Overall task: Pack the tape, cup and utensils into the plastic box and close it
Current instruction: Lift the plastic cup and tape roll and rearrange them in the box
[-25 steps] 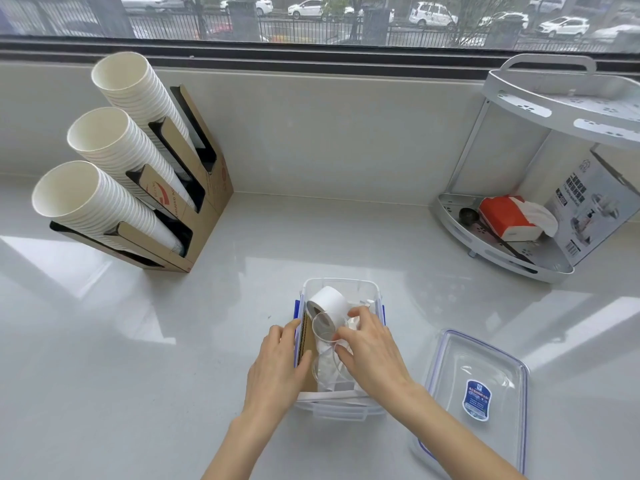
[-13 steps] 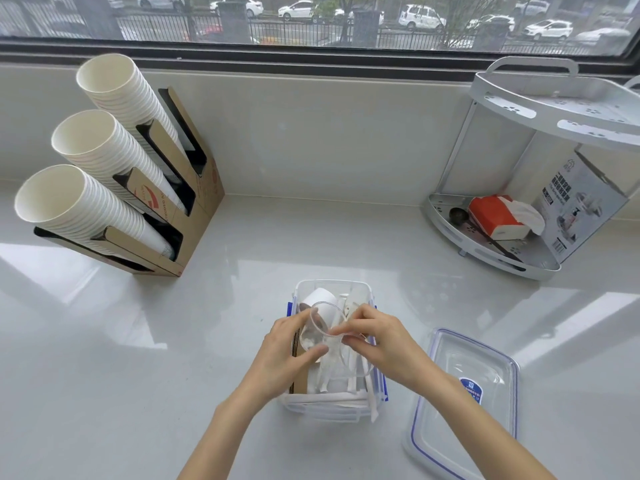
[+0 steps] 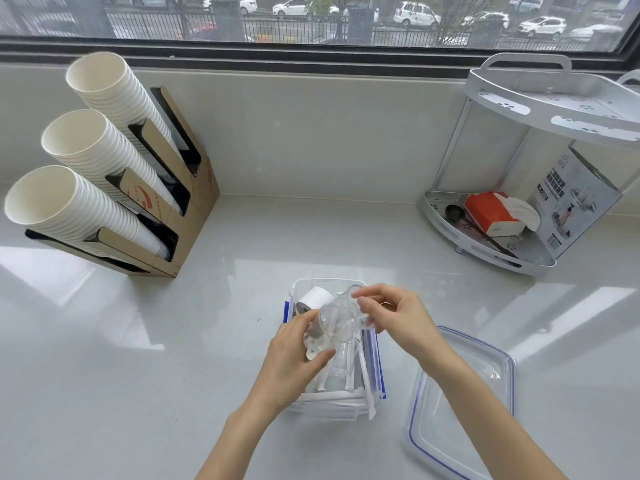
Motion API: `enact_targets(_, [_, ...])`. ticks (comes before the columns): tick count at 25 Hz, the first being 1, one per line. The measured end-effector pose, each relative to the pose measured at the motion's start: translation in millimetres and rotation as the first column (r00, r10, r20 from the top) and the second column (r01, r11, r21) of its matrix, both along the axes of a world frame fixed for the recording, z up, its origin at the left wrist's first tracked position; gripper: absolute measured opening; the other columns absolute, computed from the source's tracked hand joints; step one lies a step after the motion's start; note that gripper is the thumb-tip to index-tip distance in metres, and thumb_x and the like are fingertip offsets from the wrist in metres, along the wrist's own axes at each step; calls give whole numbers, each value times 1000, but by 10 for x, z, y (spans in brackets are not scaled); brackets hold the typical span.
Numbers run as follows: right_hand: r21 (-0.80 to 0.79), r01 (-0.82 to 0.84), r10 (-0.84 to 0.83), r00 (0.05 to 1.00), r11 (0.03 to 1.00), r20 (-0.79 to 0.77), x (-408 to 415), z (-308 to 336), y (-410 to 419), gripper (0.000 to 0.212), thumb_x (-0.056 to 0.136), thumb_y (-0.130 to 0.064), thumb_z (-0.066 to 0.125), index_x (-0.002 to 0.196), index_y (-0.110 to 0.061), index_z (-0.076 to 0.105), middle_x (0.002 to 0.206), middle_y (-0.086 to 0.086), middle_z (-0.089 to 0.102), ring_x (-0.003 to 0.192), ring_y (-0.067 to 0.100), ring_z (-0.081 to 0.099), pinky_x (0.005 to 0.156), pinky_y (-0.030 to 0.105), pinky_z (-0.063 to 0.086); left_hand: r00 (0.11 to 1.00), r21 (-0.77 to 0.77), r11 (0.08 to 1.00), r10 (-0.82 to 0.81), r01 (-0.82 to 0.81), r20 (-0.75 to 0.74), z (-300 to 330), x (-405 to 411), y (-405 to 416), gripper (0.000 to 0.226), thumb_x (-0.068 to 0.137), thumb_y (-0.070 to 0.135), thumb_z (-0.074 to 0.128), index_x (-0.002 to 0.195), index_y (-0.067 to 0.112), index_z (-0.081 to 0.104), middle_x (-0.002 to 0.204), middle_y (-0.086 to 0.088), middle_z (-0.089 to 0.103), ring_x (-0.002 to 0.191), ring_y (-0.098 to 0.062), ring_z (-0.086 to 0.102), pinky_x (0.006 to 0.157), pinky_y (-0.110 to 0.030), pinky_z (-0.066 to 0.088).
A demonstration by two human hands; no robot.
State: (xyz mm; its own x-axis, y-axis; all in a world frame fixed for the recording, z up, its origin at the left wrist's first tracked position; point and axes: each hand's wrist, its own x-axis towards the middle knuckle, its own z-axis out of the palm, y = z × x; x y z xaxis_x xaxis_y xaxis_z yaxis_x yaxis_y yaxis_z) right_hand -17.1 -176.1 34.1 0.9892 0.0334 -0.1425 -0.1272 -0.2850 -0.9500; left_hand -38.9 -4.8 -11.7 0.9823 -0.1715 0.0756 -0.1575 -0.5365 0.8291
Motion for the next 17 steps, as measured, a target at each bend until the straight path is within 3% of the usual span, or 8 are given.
enact_targets(4, [-80, -70, 64, 995, 994, -70, -14, -97, 113, 11, 88, -28, 56, 91, -30, 66, 80, -4, 63, 61, 6, 57, 58, 18, 44, 1000, -40, 999, 15, -15, -3, -17, -22, 3, 46, 78, 17, 66, 121, 20, 48, 112, 10, 56, 107, -10, 51, 85, -9, 37])
enact_targets(7, [-148, -28, 21, 998, 989, -52, 7, -132, 75, 24, 93, -29, 46, 105, -21, 65, 84, -5, 63, 63, 6, 56, 60, 13, 43, 996, -85, 993, 86, -88, -30, -40, -34, 86, 40, 78, 16, 66, 110, 30, 45, 106, 15, 55, 98, -3, 53, 76, 4, 35])
enact_targets(9, [-420, -95, 92, 995, 902, -28, 5, -206, 46, 27, 92, -26, 47, 113, -18, 62, 98, -4, 63, 72, 7, 57, 69, 11, 43, 991, -96, 987, 128, -132, -40, -50, -34, 135, 38, 78, 16, 66, 106, 29, 44, 103, 16, 54, 95, 2, 52, 73, 7, 34])
enact_targets(11, [-618, -247, 216, 968, 746, -126, -21, -319, 84, 35, 91, -26, 48, 124, -18, 55, 124, 1, 56, 98, 18, 59, 87, 26, 45, 988, -94, 984, 148, -152, -49, -57, -31, 161, 38, 78, 17, 67, 106, 29, 44, 101, 20, 53, 93, 6, 51, 74, 7, 33])
enact_targets(13, [-687, -335, 250, 942, 645, -225, -48, -409, 157, 40, 91, -25, 47, 130, -19, 48, 135, 2, 50, 118, 25, 52, 95, 36, 42, 986, -96, 982, 155, -160, -60, -63, -36, 172, 38, 78, 17, 67, 106, 28, 44, 100, 23, 51, 93, 7, 50, 73, 6, 34])
enact_targets(17, [-708, -265, 205, 964, 655, -172, -47, -457, 192, 32, 92, -17, 41, 119, -21, 56, 122, 0, 60, 112, 24, 55, 89, 36, 46, 985, -83, 983, 156, -161, -72, -81, -63, 185, 37, 79, 17, 66, 105, 29, 42, 100, 21, 50, 93, 10, 48, 73, 6, 34])
